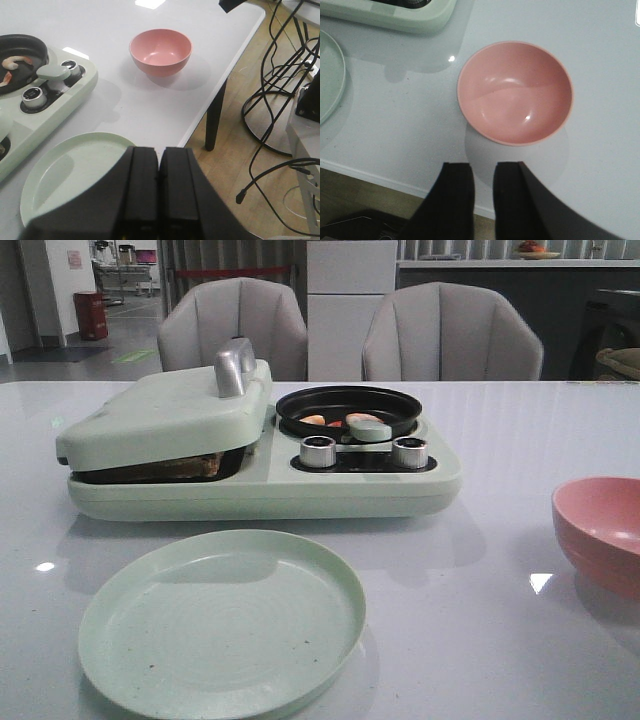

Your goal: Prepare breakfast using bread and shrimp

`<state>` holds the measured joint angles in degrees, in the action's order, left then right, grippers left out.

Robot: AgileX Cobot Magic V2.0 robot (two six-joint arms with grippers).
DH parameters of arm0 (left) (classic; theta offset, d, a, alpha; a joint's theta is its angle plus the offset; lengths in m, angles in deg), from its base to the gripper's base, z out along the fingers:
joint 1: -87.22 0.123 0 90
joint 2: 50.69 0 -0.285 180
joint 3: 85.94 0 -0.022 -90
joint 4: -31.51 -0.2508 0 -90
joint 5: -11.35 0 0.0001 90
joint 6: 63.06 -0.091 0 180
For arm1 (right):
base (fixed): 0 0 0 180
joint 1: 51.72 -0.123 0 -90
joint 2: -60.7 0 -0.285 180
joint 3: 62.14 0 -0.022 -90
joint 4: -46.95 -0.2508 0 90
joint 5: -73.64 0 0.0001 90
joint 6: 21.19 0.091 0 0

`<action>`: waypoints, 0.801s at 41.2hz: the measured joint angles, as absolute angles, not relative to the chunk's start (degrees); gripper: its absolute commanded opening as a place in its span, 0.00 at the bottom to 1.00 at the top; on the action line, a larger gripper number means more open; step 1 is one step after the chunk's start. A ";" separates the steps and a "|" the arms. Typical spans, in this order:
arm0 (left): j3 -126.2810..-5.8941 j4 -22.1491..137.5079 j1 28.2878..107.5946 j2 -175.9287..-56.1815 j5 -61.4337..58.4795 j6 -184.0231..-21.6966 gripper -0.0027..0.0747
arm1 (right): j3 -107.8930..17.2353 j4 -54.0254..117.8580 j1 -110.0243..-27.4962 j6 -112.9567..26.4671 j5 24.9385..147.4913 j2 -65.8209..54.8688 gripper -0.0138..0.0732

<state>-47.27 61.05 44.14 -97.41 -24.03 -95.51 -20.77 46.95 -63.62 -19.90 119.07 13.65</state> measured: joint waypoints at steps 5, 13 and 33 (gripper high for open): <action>-47.27 61.05 44.14 -97.41 -24.03 -95.51 0.16 | -19.89 46.95 -63.62 -19.81 119.17 14.47 0.27; -47.27 61.05 44.14 -97.41 -24.03 -95.51 0.16 | -19.89 46.95 -63.62 -19.81 119.17 14.47 0.17; -47.27 61.05 44.14 -97.41 -24.03 -95.51 0.16 | -19.89 46.95 -63.62 -19.66 119.17 14.47 0.17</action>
